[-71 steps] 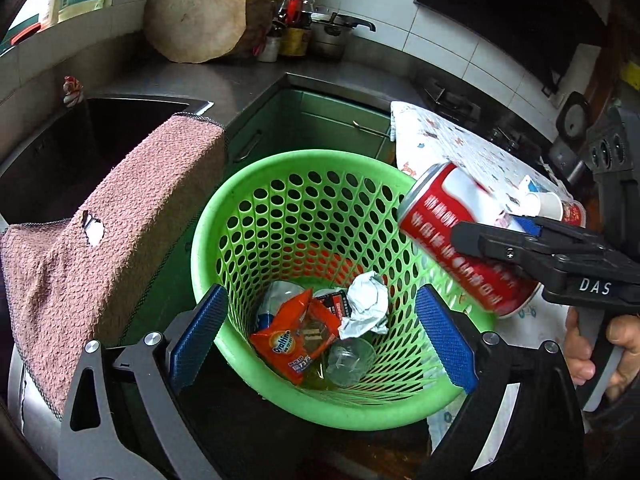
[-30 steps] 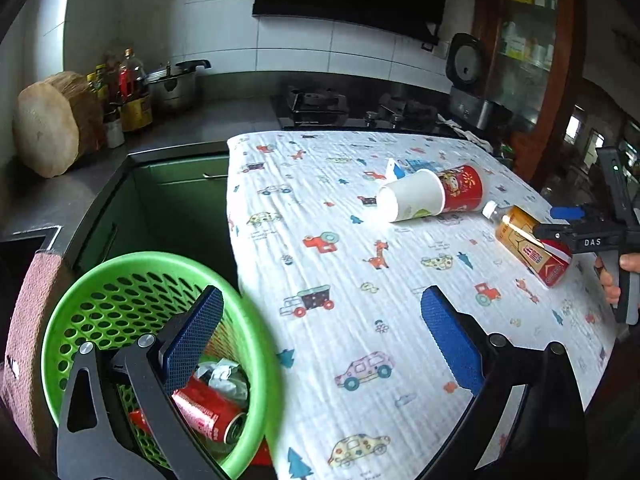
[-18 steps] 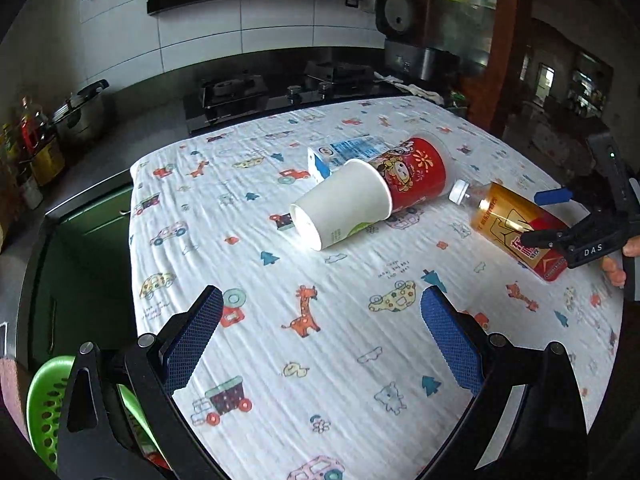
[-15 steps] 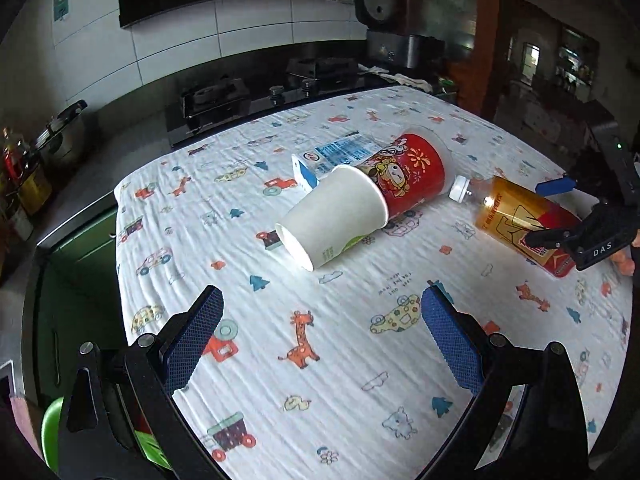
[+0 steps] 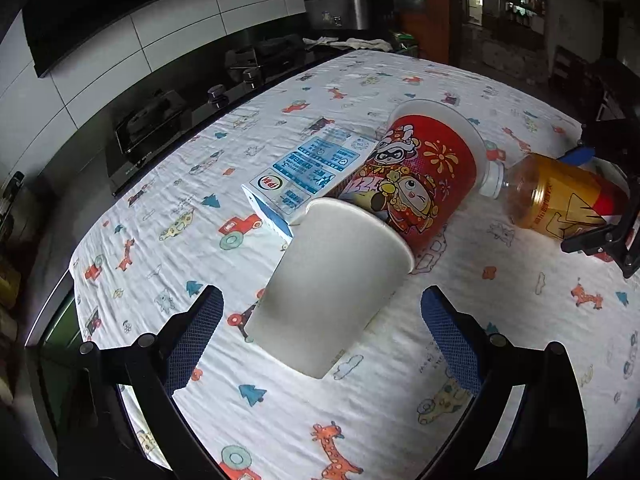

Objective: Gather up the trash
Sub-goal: 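Grasp white paper cup with left tool while right tool grasps yellow-red drink bottle, then carry paper cup and drink bottle into the green basket and release both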

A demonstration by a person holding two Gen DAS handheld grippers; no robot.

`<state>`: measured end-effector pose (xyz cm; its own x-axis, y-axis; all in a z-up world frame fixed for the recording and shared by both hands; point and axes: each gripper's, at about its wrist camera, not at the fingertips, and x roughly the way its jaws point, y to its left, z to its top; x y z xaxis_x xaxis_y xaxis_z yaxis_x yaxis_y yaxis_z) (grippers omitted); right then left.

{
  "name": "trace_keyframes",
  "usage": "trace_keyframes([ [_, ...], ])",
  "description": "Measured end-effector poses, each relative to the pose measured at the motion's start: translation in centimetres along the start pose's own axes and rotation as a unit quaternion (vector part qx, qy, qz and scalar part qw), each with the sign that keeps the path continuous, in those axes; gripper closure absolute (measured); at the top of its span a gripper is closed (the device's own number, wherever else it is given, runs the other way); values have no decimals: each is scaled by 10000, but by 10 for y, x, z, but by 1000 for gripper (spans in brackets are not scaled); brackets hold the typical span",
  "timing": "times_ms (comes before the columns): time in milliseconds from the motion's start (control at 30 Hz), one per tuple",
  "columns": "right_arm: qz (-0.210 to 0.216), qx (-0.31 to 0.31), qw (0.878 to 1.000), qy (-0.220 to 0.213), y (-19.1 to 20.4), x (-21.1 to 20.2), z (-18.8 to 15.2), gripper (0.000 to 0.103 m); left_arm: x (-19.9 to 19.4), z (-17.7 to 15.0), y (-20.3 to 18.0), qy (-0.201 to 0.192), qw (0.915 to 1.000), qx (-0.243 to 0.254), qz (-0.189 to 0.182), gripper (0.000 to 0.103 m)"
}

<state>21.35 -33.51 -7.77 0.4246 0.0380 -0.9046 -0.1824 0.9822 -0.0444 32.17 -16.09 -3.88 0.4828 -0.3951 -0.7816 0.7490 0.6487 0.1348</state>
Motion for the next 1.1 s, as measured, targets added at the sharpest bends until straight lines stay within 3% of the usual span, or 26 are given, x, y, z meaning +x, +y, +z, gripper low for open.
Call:
trace_keyframes([
  [200, 29, -90, 9999, 94, 0, 6, 3, 18, 17, 7, 0, 152, 9992, 247, -280, 5],
  [433, 54, -156, 9997, 167, 1, 10, 5, 24, 30, 8, -5, 291, 9980, 439, -363, 7],
  [500, 121, -152, 9996, 185, 1, 10, 5, 28, 33, 9, -5, 352, 9975, 447, -424, 18],
  [700, 189, -181, 9995, 192, 7, 8, 4, 40, 31, 5, 0, 341, 9980, 367, -386, 28],
  [900, 148, -27, 9998, 100, 9, 3, -2, 40, 22, -3, 0, 337, 9990, 127, -257, 36],
  [1100, 147, 12, 9999, -35, 18, -14, -12, 40, 6, -20, -1, 334, 9992, -182, -121, 39],
])
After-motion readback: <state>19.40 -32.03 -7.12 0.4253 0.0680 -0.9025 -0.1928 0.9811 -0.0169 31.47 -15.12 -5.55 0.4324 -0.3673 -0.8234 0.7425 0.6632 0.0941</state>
